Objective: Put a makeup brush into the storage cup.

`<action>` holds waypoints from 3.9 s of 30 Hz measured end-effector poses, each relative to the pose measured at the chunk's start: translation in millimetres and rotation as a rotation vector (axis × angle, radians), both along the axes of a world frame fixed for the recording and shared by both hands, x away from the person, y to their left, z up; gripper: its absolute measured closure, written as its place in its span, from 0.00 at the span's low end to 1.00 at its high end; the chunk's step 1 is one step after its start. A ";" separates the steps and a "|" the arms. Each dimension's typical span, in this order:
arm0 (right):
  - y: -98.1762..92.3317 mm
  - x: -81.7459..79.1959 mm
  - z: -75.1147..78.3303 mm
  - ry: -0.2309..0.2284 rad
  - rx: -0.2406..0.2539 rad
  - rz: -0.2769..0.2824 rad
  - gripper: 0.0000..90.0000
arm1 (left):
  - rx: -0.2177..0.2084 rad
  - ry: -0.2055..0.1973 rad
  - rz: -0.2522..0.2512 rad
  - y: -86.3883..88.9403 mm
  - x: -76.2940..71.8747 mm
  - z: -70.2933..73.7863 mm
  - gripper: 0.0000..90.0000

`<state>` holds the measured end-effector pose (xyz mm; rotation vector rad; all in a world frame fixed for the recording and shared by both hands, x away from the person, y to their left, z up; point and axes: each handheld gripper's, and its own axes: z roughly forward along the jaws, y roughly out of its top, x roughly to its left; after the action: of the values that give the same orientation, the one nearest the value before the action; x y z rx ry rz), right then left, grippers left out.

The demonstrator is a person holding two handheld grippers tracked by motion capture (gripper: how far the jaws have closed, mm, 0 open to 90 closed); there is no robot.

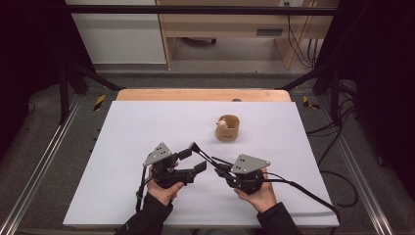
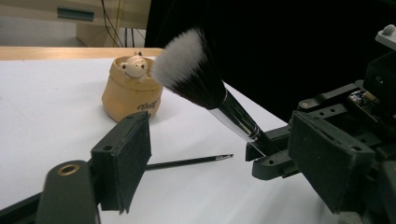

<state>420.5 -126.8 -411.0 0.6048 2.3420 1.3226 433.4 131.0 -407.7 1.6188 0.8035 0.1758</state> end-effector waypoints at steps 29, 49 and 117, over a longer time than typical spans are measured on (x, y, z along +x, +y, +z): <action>1.7 -1.6 -0.6 -0.008 0.020 0.026 0.88 | -0.046 0.023 -0.035 -12.2 2.6 -0.6 0.62; 3.6 -1.7 -2.7 0.000 0.037 0.036 0.88 | -0.093 0.053 -0.044 -10.6 2.1 -3.1 0.72; 7.0 3.0 -0.9 0.056 0.115 -0.011 0.52 | 0.011 -0.023 -0.013 -12.3 -8.6 7.2 0.85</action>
<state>423.5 -119.9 -412.0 0.6969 2.3148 1.4612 424.8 118.8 -400.5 1.6292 0.7755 0.1890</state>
